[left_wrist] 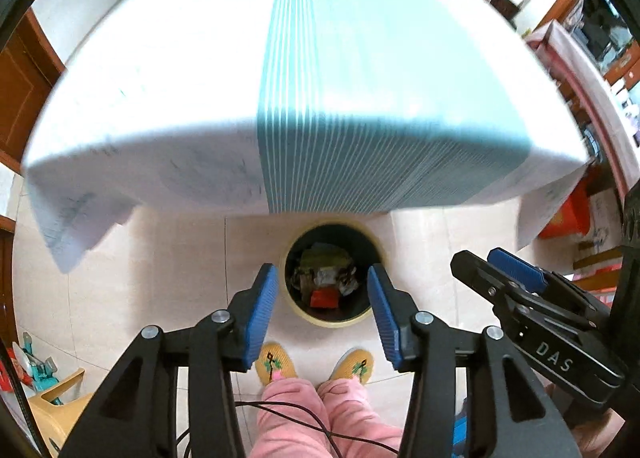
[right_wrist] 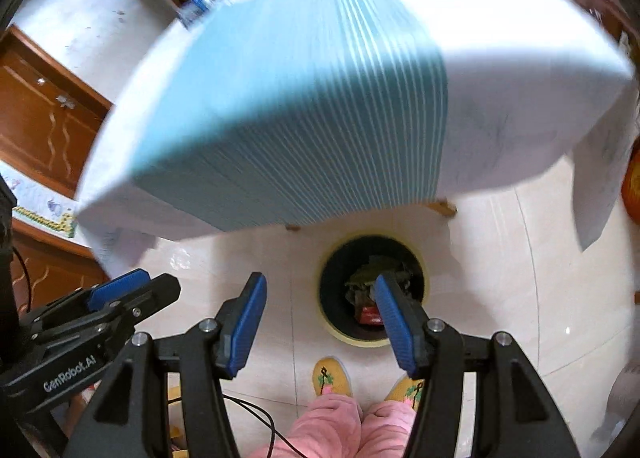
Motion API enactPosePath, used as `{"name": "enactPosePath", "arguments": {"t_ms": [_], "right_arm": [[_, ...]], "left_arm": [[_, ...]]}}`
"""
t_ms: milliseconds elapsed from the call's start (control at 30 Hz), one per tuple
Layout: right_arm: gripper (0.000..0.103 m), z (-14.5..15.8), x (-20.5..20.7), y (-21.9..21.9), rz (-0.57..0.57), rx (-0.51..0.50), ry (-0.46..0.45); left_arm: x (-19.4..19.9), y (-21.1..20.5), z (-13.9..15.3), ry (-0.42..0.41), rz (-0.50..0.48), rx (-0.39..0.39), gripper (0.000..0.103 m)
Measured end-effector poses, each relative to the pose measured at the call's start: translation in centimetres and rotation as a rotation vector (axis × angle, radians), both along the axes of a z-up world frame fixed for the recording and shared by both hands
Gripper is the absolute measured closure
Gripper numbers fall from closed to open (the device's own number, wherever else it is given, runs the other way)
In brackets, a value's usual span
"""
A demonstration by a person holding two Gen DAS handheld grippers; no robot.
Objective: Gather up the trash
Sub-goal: 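Move both open tools back over the table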
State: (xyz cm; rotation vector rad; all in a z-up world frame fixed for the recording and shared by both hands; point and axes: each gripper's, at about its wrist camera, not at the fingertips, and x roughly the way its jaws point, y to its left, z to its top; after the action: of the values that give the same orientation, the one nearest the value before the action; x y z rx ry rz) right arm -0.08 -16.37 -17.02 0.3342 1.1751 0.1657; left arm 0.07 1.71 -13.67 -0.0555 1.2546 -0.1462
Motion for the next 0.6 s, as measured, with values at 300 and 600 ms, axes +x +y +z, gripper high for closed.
{"name": "enactPosePath", "arguments": {"t_ms": [300, 600], "right_arm": [[0.046, 11.3, -0.9, -0.8, 0.076, 0.016, -0.166], [0.046, 16.7, -0.1, -1.9, 0.120, 0.002, -0.290]], "left_arm": [[-0.6, -0.6, 11.0, -0.130, -0.003, -0.006, 0.048], [0.6, 0.3, 18.5, -0.222, 0.078, -0.028, 0.039]]}}
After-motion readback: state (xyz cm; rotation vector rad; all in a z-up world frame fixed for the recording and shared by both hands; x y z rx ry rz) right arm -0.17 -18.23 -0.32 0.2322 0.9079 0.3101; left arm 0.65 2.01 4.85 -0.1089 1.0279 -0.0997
